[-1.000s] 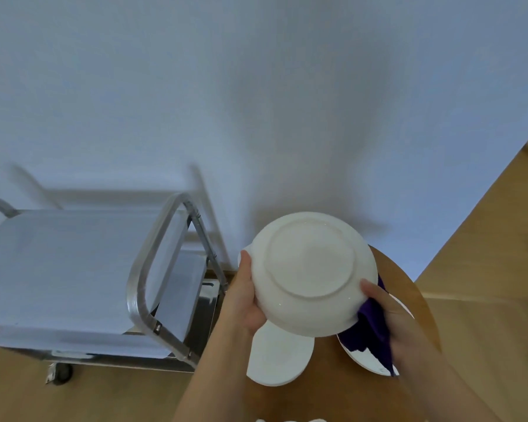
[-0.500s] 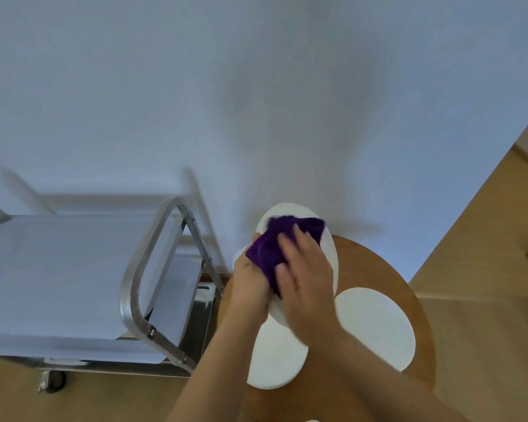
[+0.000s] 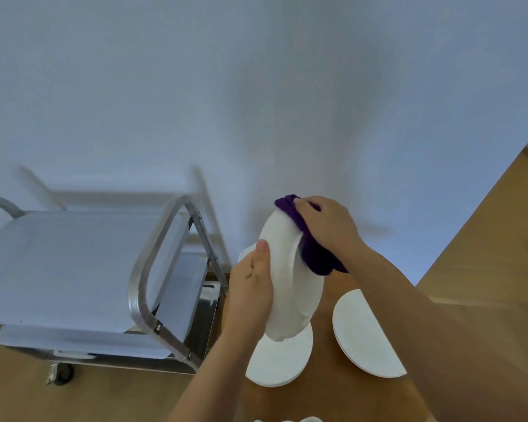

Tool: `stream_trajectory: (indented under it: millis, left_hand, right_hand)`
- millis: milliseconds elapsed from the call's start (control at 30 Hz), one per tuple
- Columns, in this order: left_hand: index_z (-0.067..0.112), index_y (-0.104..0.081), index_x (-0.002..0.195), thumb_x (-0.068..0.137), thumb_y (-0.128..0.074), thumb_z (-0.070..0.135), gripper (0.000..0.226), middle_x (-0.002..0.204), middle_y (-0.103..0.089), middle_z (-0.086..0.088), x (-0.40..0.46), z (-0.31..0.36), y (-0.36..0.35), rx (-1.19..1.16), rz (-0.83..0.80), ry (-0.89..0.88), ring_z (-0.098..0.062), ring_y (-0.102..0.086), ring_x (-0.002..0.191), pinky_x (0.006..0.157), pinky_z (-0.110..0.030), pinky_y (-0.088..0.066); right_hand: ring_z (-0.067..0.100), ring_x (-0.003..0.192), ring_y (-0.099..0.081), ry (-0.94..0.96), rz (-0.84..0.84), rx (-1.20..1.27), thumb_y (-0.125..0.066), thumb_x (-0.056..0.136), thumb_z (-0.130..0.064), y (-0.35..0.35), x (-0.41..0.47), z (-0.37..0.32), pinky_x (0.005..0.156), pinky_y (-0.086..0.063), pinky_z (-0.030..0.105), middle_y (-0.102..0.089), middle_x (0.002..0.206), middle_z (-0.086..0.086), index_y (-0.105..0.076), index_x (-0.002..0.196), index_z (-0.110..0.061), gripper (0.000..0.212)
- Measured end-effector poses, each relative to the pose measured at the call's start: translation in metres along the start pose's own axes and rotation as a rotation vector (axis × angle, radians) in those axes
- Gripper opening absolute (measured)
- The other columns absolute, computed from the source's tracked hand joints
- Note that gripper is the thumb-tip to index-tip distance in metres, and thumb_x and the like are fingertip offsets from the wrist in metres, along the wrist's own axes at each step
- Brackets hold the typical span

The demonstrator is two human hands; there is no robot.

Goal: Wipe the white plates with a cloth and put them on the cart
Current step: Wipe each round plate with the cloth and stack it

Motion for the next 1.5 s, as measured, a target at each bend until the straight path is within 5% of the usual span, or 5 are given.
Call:
stream_trajectory:
  millis: [500,900,1233,1367,1500]
  left_hand:
    - [0.032,-0.058,0.103,0.094,-0.037,0.059,0.035,0.110,-0.065,-0.001,0.030,0.032,-0.011,-0.370,0.162,0.093,-0.024,-0.061,0.102,0.083,-0.040,-0.052]
    - [0.028,-0.040,0.059,0.096,-0.034,0.043,0.041,0.049,-0.040,0.012,0.000,0.028,-0.035,0.226,-0.008,-0.479,-0.003,-0.046,0.044,0.043,-0.012,-0.034]
    - [0.008,-0.073,0.077,0.102,-0.018,0.047,0.071,0.052,-0.063,0.002,-0.005,0.020,-0.023,1.002,-0.189,-1.255,-0.014,-0.058,0.043,0.040,-0.025,-0.049]
    - [0.018,-0.072,0.106,0.091,-0.019,0.066,0.073,0.104,-0.073,0.002,0.011,0.017,-0.012,1.057,-0.249,-0.972,-0.017,-0.064,0.108,0.110,-0.045,-0.031]
    - [0.030,-0.032,0.146,0.088,-0.039,0.064,0.068,0.150,-0.027,0.014,0.027,0.007,0.009,0.529,0.065,-0.478,-0.016,-0.019,0.142,0.114,-0.044,-0.012]
  right_hand:
    - [0.003,0.095,-0.061,-0.145,-0.060,0.694,-0.038,0.098,-0.038,-0.053,-0.067,0.037,0.075,-0.049,0.020,-0.060,0.112,-0.016,-0.049,0.111,-0.057,0.026]
    - [0.000,0.083,-0.056,-0.154,0.232,0.593,-0.032,0.096,-0.049,-0.004,-0.057,0.009,0.067,-0.043,0.019,-0.057,0.093,-0.015,-0.047,0.099,-0.039,0.018]
    - [0.033,0.083,-0.067,-0.652,-0.299,1.012,-0.077,0.055,-0.044,0.012,-0.051,0.040,0.059,-0.054,0.038,-0.072,0.089,0.013,-0.060,0.111,-0.014,0.066]
    - [0.029,0.076,-0.058,-0.663,-0.202,1.068,-0.056,0.074,-0.018,0.002,-0.059,0.050,0.052,-0.052,0.034,-0.062,0.085,0.012,-0.055,0.098,-0.015,0.024]
    - [0.025,0.072,-0.057,-0.627,-0.090,1.040,-0.051,0.077,-0.008,0.000,-0.065,0.061,0.063,-0.047,0.033,-0.060,0.077,0.007,-0.056,0.086,-0.016,0.013]
Point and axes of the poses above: each hand's wrist, its own x-axis towards the middle knuckle, its own y-axis out of the back of the hand, z = x × y, the point moved 4 cm from there along x, towards the middle knuckle
